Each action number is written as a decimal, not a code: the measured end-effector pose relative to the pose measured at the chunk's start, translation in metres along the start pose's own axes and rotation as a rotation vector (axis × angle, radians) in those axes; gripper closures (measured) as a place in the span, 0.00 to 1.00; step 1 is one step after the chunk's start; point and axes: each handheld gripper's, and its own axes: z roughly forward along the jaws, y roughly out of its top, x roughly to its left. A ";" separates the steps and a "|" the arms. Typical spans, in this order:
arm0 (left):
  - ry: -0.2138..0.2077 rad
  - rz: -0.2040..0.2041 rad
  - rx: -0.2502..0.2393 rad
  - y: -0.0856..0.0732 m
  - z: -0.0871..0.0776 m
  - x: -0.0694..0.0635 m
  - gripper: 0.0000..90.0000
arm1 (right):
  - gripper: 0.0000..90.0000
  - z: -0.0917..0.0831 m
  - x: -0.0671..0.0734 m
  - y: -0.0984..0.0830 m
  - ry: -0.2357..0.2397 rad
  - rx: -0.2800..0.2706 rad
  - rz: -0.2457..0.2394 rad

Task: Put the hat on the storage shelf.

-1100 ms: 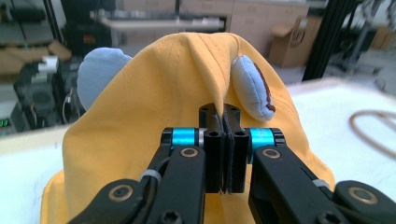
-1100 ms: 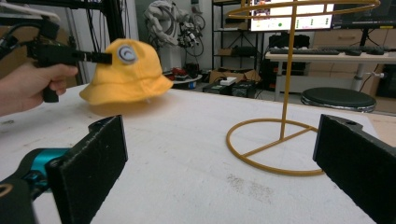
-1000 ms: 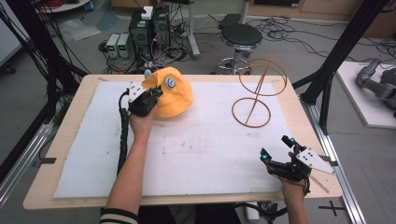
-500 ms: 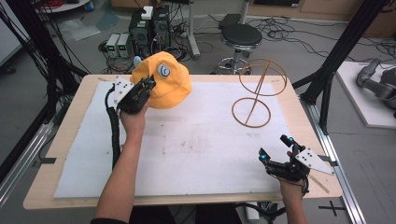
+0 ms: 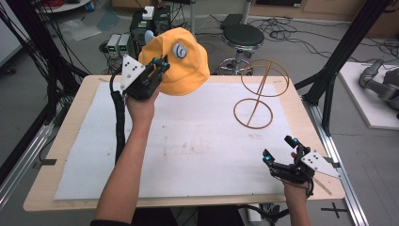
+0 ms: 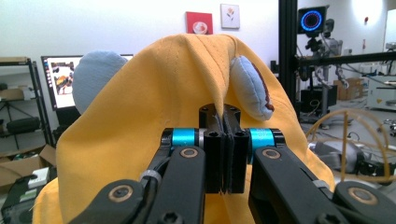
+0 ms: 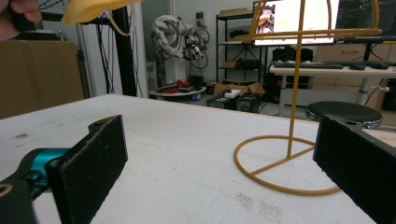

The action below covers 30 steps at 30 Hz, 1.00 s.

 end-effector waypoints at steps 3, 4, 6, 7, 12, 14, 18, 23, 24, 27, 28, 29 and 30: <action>-0.026 0.006 -0.008 0.011 0.008 -0.007 0.98 | 0.03 0.001 0.002 0.000 0.002 0.000 -0.003; -0.033 0.011 -0.009 0.015 0.011 -0.011 0.98 | 0.03 0.002 0.004 0.000 0.011 0.001 -0.005; -0.043 0.013 -0.008 0.021 0.017 -0.018 0.98 | 0.03 0.003 0.006 0.001 0.016 0.000 -0.013; -0.049 0.016 -0.007 0.025 0.021 -0.022 0.98 | 0.03 0.004 0.008 0.002 0.022 0.001 -0.014; -0.075 0.026 -0.005 0.039 0.040 -0.041 0.98 | 0.03 0.004 0.011 0.003 0.033 0.002 -0.022; -0.088 0.014 -0.011 0.043 0.049 -0.049 0.98 | 0.03 0.003 0.011 0.004 0.036 -0.004 -0.023; -0.110 0.027 0.001 0.052 0.066 -0.064 0.98 | 0.03 0.001 0.010 0.004 0.036 -0.012 -0.013; -0.145 0.020 -0.011 0.062 0.089 -0.087 0.98 | 0.03 -0.006 0.009 0.004 0.031 -0.010 -0.022; -0.151 0.019 -0.011 0.063 0.092 -0.092 0.98 | 0.03 -0.008 0.009 0.004 0.029 -0.011 -0.020; -0.168 0.019 -0.015 0.064 0.102 -0.105 0.98 | 0.03 -0.015 0.008 0.005 0.019 -0.015 -0.022; -0.178 0.021 -0.014 0.064 0.106 -0.109 0.98 | 0.03 -0.016 0.008 0.005 0.022 -0.011 -0.015; -0.181 0.026 -0.009 0.064 0.109 -0.113 0.98 | 0.03 -0.018 0.007 0.005 0.018 -0.016 -0.023; -0.185 0.029 -0.008 0.064 0.113 -0.116 0.98 | 0.03 -0.021 0.007 0.004 0.019 -0.015 -0.023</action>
